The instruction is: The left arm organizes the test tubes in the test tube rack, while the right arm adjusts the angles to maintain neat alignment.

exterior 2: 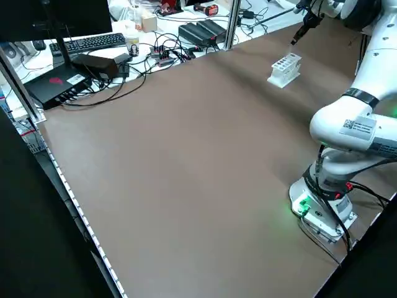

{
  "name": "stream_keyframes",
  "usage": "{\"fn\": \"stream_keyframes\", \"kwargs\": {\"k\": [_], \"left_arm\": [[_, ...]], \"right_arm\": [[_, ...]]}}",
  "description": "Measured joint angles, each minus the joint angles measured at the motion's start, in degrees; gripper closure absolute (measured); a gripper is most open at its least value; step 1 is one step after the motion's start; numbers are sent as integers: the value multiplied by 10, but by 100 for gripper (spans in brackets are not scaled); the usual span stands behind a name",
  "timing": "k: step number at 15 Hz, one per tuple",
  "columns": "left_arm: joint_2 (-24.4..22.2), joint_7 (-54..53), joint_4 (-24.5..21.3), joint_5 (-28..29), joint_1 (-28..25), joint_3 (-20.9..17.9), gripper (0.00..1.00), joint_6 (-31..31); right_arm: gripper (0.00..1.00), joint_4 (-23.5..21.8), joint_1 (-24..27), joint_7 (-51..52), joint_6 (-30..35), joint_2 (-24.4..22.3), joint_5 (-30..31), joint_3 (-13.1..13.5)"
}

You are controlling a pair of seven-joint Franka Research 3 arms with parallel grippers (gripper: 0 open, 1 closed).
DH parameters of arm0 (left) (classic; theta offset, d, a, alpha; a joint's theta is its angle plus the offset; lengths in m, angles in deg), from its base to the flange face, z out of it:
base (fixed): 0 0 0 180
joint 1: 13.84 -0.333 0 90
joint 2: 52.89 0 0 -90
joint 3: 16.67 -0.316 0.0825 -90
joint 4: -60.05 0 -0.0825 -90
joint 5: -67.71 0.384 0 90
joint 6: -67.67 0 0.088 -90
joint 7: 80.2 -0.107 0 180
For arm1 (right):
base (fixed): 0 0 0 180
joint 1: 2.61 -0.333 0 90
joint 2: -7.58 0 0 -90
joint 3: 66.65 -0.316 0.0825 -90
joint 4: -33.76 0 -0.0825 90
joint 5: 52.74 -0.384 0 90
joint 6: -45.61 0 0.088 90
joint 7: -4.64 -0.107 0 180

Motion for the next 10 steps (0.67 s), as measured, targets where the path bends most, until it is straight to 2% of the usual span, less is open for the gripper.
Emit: {"fn": "stream_keyframes", "kwargs": {"k": [9, 10], "left_arm": [[9, 0, 0, 0, 0, 0, 77, 11], [10, 0, 0, 0, 0, 0, 73, 11]], "right_arm": [[0, 0, 0, 0, 0, -2, 0, 0], [0, 0, 0, 0, 0, -2, 0, 0]]}}
